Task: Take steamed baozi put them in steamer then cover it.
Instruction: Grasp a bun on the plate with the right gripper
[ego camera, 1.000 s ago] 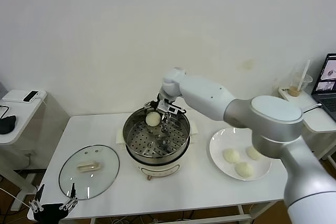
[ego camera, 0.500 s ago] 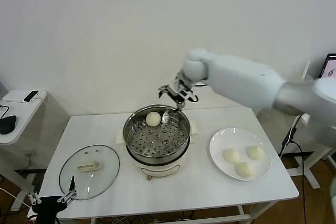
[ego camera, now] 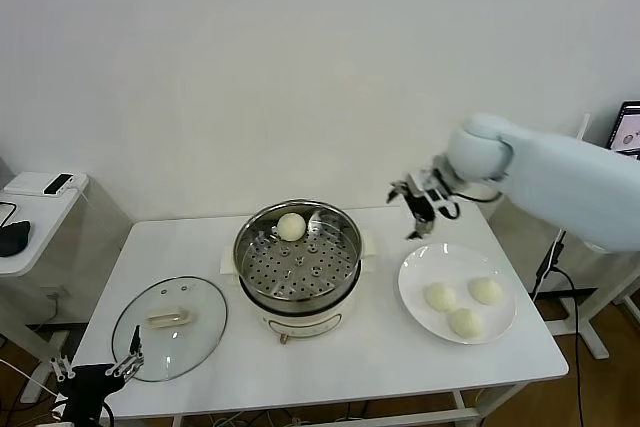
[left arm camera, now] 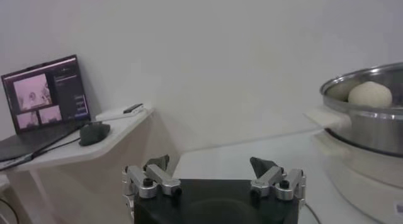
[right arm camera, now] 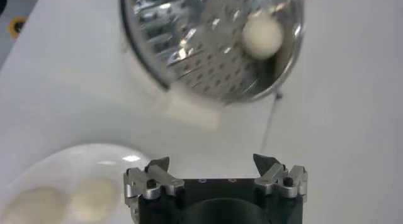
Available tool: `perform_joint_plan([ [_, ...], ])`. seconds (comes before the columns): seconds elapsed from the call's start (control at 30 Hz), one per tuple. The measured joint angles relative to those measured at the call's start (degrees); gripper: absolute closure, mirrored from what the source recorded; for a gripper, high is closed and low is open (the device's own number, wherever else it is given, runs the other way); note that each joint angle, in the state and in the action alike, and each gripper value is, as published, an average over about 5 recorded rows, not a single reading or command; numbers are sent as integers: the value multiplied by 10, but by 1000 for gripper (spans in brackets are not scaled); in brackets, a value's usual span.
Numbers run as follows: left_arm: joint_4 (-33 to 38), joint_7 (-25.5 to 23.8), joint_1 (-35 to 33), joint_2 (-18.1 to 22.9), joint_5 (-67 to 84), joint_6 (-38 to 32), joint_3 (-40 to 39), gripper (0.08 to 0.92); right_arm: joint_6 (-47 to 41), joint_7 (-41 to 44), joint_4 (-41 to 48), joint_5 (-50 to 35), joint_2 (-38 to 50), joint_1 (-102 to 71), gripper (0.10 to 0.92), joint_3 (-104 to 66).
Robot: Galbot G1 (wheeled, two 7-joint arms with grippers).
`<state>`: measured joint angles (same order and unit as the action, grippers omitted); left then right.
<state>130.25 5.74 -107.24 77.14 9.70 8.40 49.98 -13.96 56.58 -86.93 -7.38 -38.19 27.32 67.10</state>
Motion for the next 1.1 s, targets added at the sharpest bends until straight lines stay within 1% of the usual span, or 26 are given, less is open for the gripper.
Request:
perform_joint_plan([
  [0.17,3,-1,0,1,0,1,1,177,-16,-3,-4,18,26,-53,203,-27],
  [0.4,-1,-2,-2,4,-3,2,-2,177,-29,-3,13,43,37,-131,203,-73],
  [0.8,-4,-4,-1,3,-2,4,-2,177,-38,1,77,81,11,-232,203,-135],
  [1.1,-8,-4,2,0,-2,5,-4,177,-40,-2,121,97,-17,-272,203,-159],
])
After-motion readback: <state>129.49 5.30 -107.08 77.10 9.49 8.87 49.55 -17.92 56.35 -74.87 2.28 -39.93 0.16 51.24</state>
